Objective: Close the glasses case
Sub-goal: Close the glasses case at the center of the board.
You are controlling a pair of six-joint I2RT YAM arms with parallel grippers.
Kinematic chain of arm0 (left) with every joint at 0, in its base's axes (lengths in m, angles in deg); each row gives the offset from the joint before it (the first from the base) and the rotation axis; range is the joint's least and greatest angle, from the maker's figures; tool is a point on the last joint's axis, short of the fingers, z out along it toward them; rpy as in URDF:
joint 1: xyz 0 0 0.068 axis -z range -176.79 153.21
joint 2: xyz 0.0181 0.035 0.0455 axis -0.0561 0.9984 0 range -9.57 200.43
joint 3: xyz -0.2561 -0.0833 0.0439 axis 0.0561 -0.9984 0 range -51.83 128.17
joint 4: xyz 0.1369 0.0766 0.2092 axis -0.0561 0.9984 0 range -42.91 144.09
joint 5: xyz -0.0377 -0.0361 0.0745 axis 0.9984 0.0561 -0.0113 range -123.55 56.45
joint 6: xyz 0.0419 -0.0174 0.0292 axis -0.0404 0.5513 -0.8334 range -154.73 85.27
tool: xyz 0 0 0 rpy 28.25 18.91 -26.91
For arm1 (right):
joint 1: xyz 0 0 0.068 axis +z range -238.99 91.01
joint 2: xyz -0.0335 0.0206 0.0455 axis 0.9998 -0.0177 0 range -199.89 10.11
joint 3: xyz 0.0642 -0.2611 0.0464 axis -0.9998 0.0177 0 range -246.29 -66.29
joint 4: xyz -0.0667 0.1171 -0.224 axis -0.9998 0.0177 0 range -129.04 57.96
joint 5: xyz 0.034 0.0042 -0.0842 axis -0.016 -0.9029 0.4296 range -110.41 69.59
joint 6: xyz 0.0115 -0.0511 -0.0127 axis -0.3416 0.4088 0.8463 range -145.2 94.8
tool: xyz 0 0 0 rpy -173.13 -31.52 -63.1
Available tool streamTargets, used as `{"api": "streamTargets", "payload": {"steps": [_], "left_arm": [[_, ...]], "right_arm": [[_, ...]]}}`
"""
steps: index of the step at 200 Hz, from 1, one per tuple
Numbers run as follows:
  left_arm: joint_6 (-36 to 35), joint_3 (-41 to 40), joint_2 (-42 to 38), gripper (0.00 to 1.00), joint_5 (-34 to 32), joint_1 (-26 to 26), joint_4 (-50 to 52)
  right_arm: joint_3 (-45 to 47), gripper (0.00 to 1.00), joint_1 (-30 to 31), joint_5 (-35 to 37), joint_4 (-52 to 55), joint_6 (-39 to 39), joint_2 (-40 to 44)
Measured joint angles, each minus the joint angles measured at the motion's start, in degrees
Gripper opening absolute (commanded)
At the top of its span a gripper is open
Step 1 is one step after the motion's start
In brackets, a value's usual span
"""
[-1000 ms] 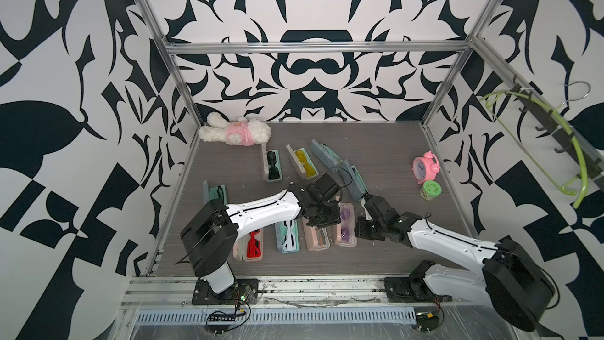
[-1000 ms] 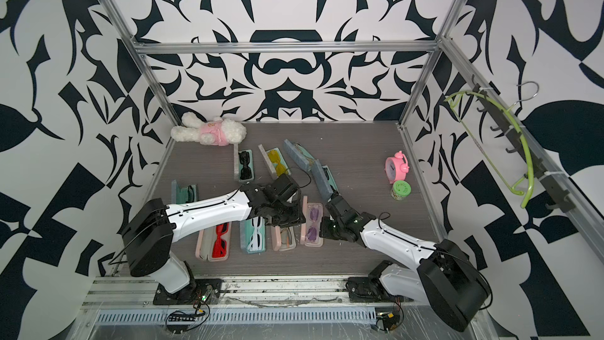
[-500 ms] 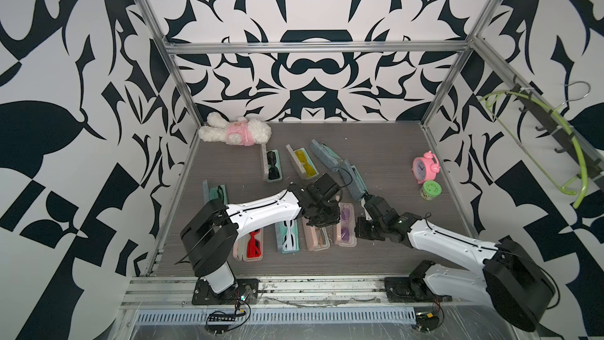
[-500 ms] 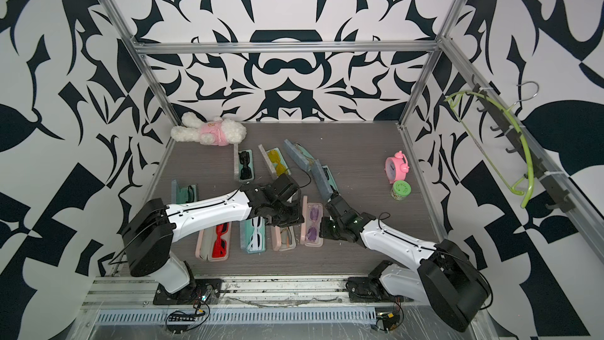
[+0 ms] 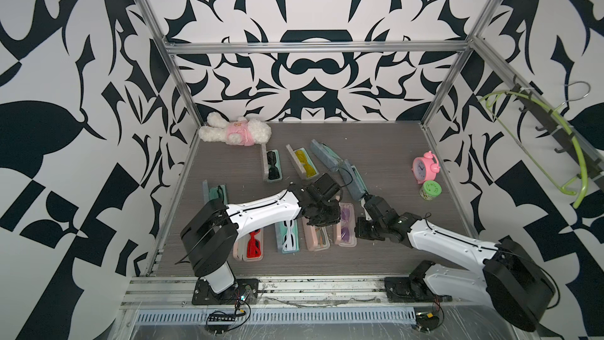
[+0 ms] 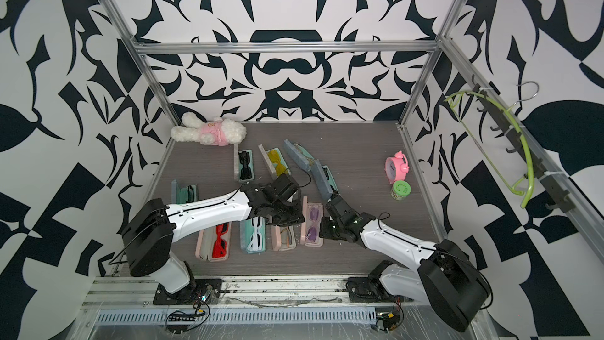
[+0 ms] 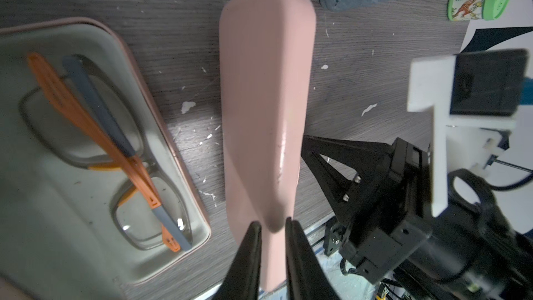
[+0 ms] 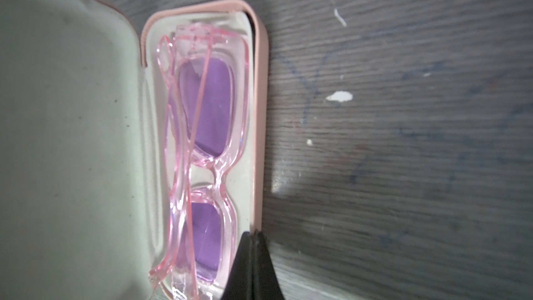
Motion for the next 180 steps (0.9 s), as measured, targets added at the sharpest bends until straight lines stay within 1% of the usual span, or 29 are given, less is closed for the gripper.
{"api": "streamTargets", "payload": {"steps": [180], "left_arm": [[-0.44, -0.44, 0.42, 0.17, 0.46, 0.37, -1.51]], "right_arm": [[0.00, 0.00, 0.04, 0.24, 0.00, 0.00, 0.02]]}}
